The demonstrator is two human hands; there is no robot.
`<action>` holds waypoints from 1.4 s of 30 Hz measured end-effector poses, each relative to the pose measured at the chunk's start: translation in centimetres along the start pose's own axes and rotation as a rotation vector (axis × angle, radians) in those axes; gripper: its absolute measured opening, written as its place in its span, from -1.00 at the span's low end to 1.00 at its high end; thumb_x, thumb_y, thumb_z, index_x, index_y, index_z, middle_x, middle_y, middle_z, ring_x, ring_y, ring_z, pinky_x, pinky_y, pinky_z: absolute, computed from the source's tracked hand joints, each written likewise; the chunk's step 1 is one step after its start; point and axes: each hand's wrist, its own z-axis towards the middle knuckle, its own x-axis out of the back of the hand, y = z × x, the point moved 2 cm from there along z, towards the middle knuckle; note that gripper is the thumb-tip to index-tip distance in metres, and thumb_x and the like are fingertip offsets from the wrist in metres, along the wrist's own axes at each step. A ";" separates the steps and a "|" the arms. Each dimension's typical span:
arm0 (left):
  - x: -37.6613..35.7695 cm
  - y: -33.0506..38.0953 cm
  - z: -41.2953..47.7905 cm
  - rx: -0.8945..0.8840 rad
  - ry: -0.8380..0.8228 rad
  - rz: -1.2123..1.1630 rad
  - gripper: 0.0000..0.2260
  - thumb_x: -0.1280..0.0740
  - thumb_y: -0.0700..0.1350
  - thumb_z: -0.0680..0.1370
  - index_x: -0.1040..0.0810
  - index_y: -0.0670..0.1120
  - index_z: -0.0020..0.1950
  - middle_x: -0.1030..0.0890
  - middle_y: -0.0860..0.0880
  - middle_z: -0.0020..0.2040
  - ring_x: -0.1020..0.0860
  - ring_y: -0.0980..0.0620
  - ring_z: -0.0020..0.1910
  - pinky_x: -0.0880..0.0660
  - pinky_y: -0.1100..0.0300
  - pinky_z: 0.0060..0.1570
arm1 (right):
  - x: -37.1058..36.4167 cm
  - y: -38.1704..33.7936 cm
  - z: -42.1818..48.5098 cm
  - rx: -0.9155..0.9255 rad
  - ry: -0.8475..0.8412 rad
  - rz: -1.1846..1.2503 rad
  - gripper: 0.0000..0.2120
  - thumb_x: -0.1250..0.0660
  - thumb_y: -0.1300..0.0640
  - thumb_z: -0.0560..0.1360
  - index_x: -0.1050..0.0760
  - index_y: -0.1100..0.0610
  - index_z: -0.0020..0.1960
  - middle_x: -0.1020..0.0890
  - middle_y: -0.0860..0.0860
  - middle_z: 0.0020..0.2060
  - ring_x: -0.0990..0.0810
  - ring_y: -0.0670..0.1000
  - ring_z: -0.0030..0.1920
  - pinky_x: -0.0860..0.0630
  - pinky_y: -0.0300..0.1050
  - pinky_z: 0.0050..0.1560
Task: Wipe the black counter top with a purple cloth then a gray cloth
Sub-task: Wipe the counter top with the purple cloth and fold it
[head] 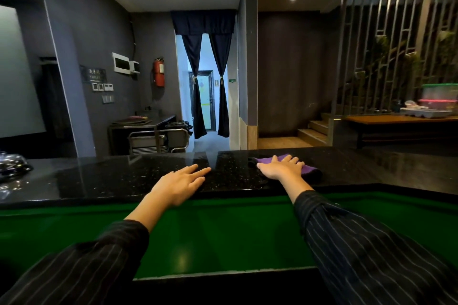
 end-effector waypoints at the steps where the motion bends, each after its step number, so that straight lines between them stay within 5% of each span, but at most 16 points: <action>1: 0.0 -0.1 0.0 -0.003 -0.014 0.009 -0.60 0.08 0.15 0.64 -0.08 0.30 0.49 -0.12 0.02 0.56 -0.17 -0.04 0.52 -0.18 -0.06 0.44 | -0.1 -0.8 -0.2 0.017 -0.001 -0.006 -0.18 0.09 -0.44 0.52 0.08 0.01 0.61 0.08 0.23 0.58 0.10 0.29 0.56 0.13 0.23 0.51; 6: 0.0 -0.6 0.3 -0.008 -0.056 0.000 -0.59 0.10 0.11 0.65 -0.04 0.26 0.51 -0.09 -0.03 0.56 -0.04 0.00 0.55 -0.06 -0.09 0.48 | -0.9 -6.0 -2.6 0.248 -0.012 -0.018 -0.22 0.09 -0.42 0.53 0.05 -0.01 0.61 0.06 0.22 0.58 0.07 0.28 0.56 0.11 0.24 0.51; 11: -0.6 -0.7 0.0 -0.015 -0.089 0.056 -0.57 0.12 -0.02 0.67 0.06 0.00 0.55 0.04 -0.07 0.57 0.11 -0.01 0.55 0.16 -0.01 0.49 | -1.6 -5.6 -4.2 0.512 -0.087 -0.014 -0.33 0.11 -0.35 0.58 0.08 -0.09 0.60 0.08 0.09 0.60 0.10 0.13 0.59 0.14 0.22 0.51; 18: -1.0 -1.3 0.3 -0.029 -0.048 0.008 -0.54 0.11 0.05 0.66 -0.01 -0.02 0.55 -0.04 -0.02 0.57 0.03 0.05 0.55 0.13 0.04 0.51 | 0.2 0.5 2.9 0.351 -0.128 0.015 -0.35 0.10 -0.36 0.58 0.09 -0.13 0.59 0.10 0.04 0.60 0.14 0.11 0.59 0.18 0.24 0.50; 25: -1.4 -1.7 1.3 -0.034 0.002 0.003 -0.54 0.06 0.07 0.65 -0.06 0.03 0.55 -0.10 0.00 0.56 -0.06 0.07 0.54 -0.01 0.08 0.51 | 0.5 -3.8 8.5 0.172 -0.085 -0.010 -0.26 0.08 -0.39 0.55 0.04 -0.02 0.61 0.05 0.14 0.59 0.09 0.21 0.58 0.14 0.24 0.51; 35: -0.8 -1.9 1.6 -0.014 0.008 -0.022 -0.55 0.00 0.08 0.65 -0.13 0.04 0.53 -0.16 0.00 0.55 -0.14 0.04 0.52 -0.08 0.09 0.50 | -1.7 -16.2 5.2 0.502 -0.126 -0.045 -0.25 0.07 -0.40 0.55 0.08 -0.05 0.61 0.08 0.13 0.59 0.10 0.20 0.58 0.15 0.27 0.50; 42: -0.8 -1.3 0.9 -0.004 -0.012 -0.023 -0.56 0.01 0.05 0.66 -0.11 0.03 0.54 -0.14 -0.01 0.55 -0.10 0.07 0.53 -0.03 0.10 0.50 | -1.3 -11.1 4.5 0.676 -0.170 -0.076 -0.31 0.08 -0.37 0.57 0.09 -0.10 0.60 0.09 0.01 0.60 0.12 0.10 0.59 0.13 0.28 0.51</action>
